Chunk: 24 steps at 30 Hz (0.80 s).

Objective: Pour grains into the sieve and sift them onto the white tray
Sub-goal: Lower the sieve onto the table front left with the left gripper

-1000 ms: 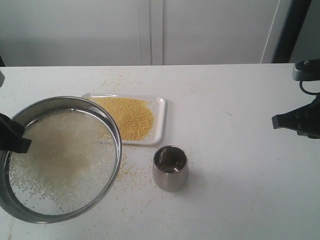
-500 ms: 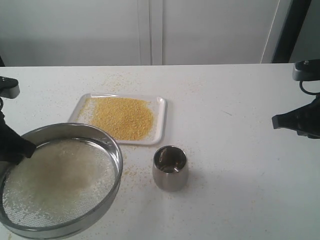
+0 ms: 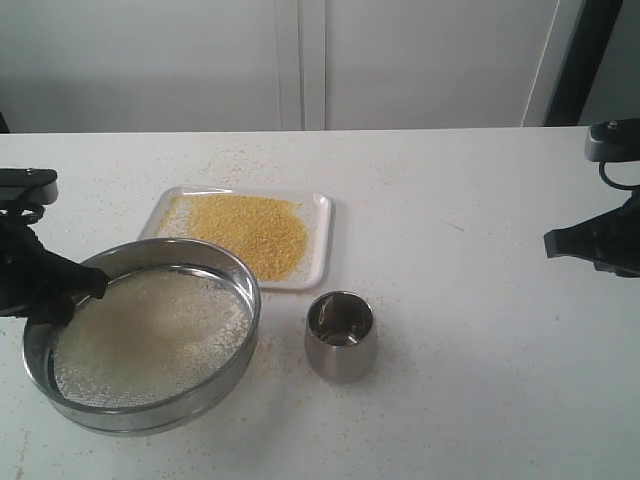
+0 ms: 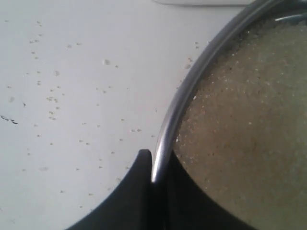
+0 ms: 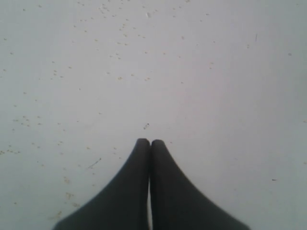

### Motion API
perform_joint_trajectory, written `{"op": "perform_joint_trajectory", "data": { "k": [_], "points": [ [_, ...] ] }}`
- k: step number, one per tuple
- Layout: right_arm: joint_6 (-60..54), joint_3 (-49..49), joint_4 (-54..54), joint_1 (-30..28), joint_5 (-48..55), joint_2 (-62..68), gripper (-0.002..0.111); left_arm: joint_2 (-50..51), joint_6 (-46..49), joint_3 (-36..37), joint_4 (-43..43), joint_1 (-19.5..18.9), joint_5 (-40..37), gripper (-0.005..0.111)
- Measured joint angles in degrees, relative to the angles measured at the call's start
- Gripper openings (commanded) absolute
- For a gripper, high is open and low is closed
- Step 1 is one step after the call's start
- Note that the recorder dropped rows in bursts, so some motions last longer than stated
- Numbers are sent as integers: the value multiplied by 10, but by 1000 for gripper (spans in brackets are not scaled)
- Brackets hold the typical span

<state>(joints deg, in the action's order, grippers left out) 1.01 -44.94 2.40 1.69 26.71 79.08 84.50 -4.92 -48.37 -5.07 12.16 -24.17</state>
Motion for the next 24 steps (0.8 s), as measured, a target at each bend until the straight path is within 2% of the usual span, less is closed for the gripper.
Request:
{"op": "perform_joint_trajectory", "data": {
  "k": [24],
  "points": [
    [0, 0, 0, 0, 0, 0, 0, 72, -2, 0, -25, 0, 59, 0]
  ]
}}
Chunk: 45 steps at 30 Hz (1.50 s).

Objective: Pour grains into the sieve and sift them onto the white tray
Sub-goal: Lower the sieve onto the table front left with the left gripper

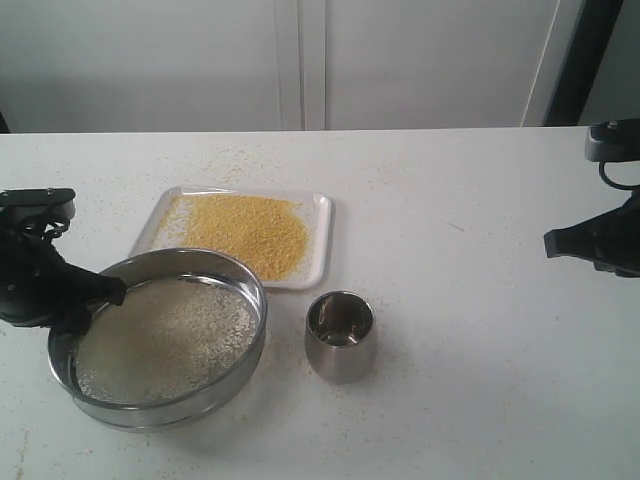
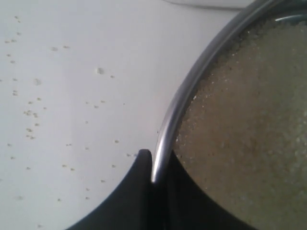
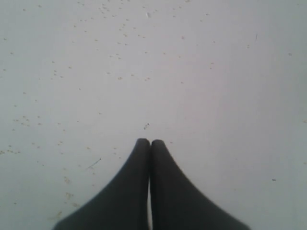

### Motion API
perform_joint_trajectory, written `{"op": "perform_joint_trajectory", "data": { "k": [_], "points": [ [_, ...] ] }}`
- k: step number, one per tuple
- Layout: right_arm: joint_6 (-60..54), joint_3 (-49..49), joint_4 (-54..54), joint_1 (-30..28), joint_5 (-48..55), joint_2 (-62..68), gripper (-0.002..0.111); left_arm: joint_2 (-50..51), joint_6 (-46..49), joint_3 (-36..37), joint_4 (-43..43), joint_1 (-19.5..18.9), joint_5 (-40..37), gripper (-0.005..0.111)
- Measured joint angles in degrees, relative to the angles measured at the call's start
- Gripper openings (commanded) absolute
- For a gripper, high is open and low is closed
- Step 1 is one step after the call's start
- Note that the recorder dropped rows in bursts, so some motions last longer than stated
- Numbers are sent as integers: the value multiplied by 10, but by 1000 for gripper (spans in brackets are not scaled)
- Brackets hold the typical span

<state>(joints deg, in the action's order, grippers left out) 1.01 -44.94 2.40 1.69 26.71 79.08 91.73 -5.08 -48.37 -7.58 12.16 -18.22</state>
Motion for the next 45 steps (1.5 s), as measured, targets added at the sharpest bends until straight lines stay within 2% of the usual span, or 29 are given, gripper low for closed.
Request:
{"op": "perform_joint_trajectory", "data": {
  "k": [11, 20, 24, 28, 30, 32, 45],
  "points": [
    [0, 0, 0, 0, 0, 0, 0, 22, -2, 35, -5, 0, 71, 0],
    [0, 0, 0, 0, 0, 0, 0, 23, -2, 38, -13, 0, 87, 1],
    [0, 0, 0, 0, 0, 0, 0, 23, -2, 38, -15, 0, 85, 16],
    [0, 0, 0, 0, 0, 0, 0, 23, 4, 38, -20, 0, 62, 50],
    [1, 0, 0, 0, 0, 0, 0, 23, 7, 38, -21, 0, 44, 64],
    [1, 0, 0, 0, 0, 0, 0, 23, 8, 38, -22, 0, 28, 73],
    [1, 0, 0, 0, 0, 0, 0, -15, 9, 38, -24, 0, 9, 75]
  ]
}}
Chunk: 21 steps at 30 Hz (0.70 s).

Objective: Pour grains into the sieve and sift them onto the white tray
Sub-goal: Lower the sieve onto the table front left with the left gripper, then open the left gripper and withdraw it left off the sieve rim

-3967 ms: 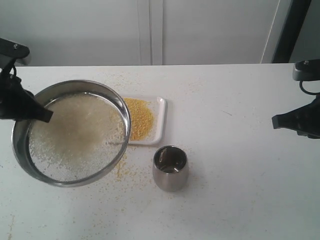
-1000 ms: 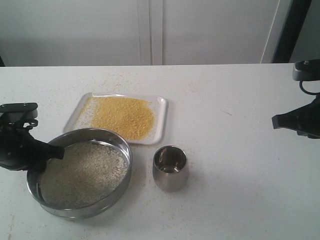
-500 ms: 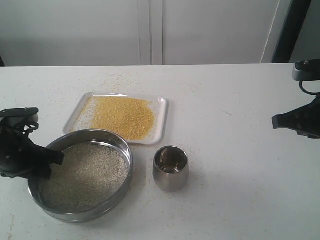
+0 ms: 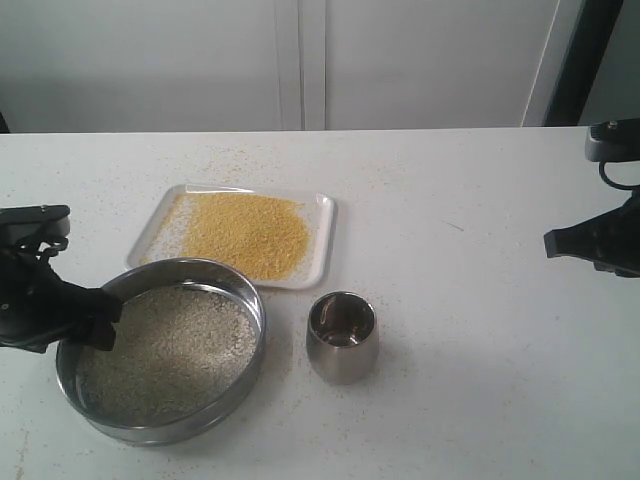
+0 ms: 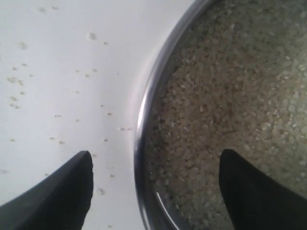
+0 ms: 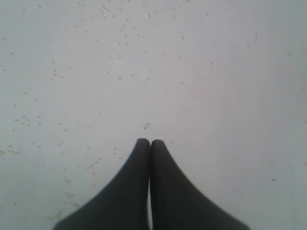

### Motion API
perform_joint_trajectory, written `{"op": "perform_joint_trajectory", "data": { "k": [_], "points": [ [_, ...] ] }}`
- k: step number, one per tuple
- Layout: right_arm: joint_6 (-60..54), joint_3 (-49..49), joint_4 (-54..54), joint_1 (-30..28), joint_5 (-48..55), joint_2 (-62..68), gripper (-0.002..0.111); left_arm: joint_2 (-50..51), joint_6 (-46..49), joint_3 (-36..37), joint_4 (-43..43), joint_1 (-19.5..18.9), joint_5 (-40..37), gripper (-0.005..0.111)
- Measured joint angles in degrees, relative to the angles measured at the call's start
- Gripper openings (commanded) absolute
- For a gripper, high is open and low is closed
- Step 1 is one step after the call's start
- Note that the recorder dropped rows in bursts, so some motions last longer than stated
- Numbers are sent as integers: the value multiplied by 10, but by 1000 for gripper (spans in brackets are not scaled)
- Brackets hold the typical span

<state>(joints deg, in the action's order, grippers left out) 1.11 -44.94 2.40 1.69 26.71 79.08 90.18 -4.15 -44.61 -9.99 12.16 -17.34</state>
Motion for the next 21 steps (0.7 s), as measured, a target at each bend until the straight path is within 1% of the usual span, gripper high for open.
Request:
{"op": "perform_joint_trajectory", "data": {
  "k": [4, 6, 7, 9, 11, 14, 15, 16, 21],
  "points": [
    [4, 0, 0, 0, 0, 0, 0, -11, 0, 0, 0, 0, -1, 75],
    [10, 0, 0, 0, 0, 0, 0, -21, 4, 0, 1, 0, -1, 71],
    [11, 0, 0, 0, 0, 0, 0, -27, 5, 0, 2, 0, -2, 67],
    [12, 0, 0, 0, 0, 0, 0, -37, 16, 0, 3, 0, -2, 56],
    [12, 0, 0, 0, 0, 0, 0, -48, 26, 0, 4, 0, -4, 40],
    [12, 0, 0, 0, 0, 0, 0, -69, 48, 0, 6, 0, -4, 12],
    [12, 0, 0, 0, 0, 0, 0, -77, 58, 0, 6, 0, -6, 5],
    [12, 0, 0, 0, 0, 0, 0, -85, 66, 0, 6, 0, -7, 0],
    [13, 0, 0, 0, 0, 0, 0, -121, 107, 0, 11, 0, -24, 0]
  ]
}}
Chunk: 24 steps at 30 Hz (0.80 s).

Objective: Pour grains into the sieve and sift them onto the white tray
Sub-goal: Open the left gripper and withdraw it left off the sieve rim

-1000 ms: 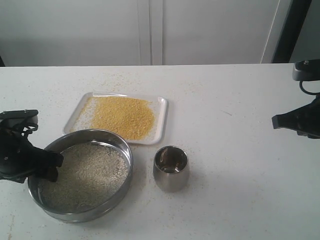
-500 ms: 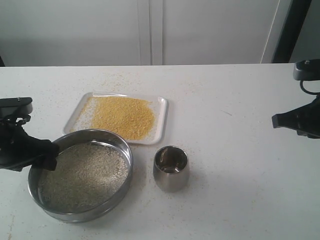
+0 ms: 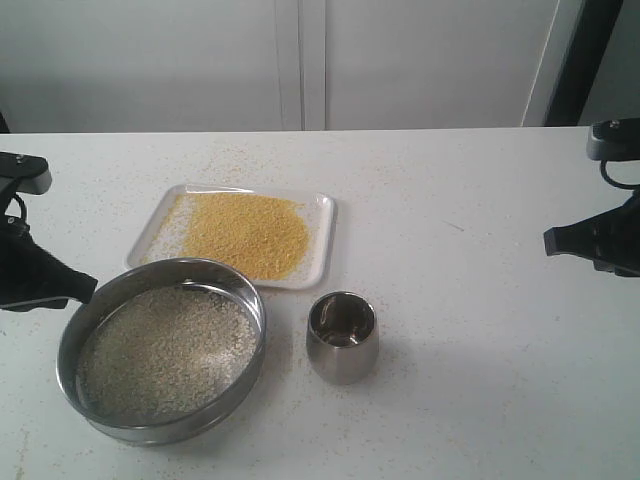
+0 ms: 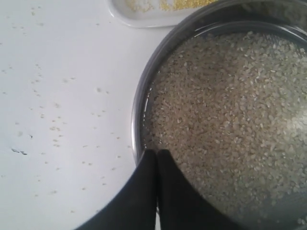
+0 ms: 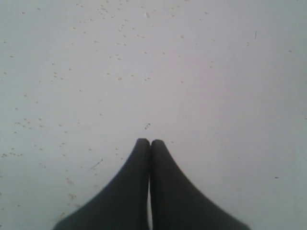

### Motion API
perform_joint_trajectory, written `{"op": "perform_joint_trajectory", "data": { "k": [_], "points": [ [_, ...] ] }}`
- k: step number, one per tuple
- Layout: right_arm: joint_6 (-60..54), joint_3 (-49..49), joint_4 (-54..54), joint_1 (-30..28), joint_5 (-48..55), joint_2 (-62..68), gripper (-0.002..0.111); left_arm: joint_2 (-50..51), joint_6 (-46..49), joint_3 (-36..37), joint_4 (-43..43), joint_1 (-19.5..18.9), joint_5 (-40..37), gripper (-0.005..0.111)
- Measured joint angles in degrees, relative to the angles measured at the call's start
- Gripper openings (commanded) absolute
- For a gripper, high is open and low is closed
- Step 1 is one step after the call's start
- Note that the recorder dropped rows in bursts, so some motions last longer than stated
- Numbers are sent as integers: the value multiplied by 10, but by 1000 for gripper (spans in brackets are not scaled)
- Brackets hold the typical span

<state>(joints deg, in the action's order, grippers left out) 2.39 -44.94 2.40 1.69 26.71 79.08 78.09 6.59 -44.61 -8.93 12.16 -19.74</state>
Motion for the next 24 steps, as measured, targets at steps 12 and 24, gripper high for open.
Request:
{"op": "perform_joint_trajectory", "data": {
  "k": [12, 24],
  "points": [
    [0, 0, 0, 0, 0, 0, 0, -69, 9, 0, 11, 0, -115, 0],
    [0, 0, 0, 0, 0, 0, 0, -154, -52, 0, 51, 0, -191, 0]
  ]
}}
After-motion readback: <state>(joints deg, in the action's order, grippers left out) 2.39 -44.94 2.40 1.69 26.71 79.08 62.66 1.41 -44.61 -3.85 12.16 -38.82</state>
